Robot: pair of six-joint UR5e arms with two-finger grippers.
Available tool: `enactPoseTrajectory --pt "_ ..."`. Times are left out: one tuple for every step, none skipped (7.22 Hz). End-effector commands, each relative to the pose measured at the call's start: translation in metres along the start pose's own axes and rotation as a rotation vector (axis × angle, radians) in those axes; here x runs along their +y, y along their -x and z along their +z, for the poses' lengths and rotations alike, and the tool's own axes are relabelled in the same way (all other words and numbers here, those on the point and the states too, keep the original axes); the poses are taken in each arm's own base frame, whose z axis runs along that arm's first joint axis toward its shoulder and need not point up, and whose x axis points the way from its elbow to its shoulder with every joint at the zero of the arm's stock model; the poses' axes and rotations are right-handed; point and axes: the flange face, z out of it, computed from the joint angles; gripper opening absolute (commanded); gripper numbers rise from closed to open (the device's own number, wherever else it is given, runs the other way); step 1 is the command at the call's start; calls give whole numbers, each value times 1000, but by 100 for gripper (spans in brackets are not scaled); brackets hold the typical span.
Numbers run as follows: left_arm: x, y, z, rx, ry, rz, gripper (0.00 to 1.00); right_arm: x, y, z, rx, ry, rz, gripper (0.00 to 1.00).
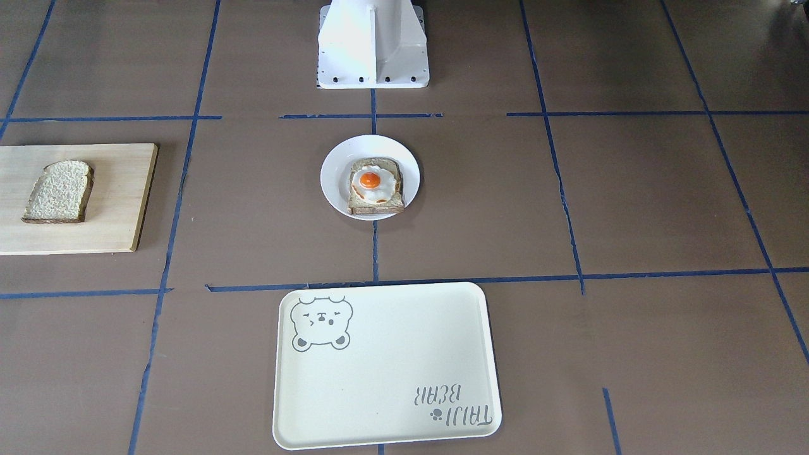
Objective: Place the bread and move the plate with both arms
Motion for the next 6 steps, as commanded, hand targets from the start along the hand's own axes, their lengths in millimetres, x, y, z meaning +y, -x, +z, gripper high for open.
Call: enactPoseTrajectory --pt "0 -1 0 3 -2 -3 100 23 31 33 -57 -36 72 100" --pt "-1 -2 -2 2 -11 -33 100 33 57 60 -65 -8 112 100" --pt "-4 -7 -2 3 -25 -47 100 41 69 72 -65 -30 115 100" --pt "-9 -25 8 44 -25 -49 100 53 70 83 -55 -25 102 100" --pt "-15 -42 15 60 -44 -47 100 61 69 92 -44 -7 100 100" --pt "-21 -62 20 70 -74 -59 100 67 65 96 -32 -1 100 100"
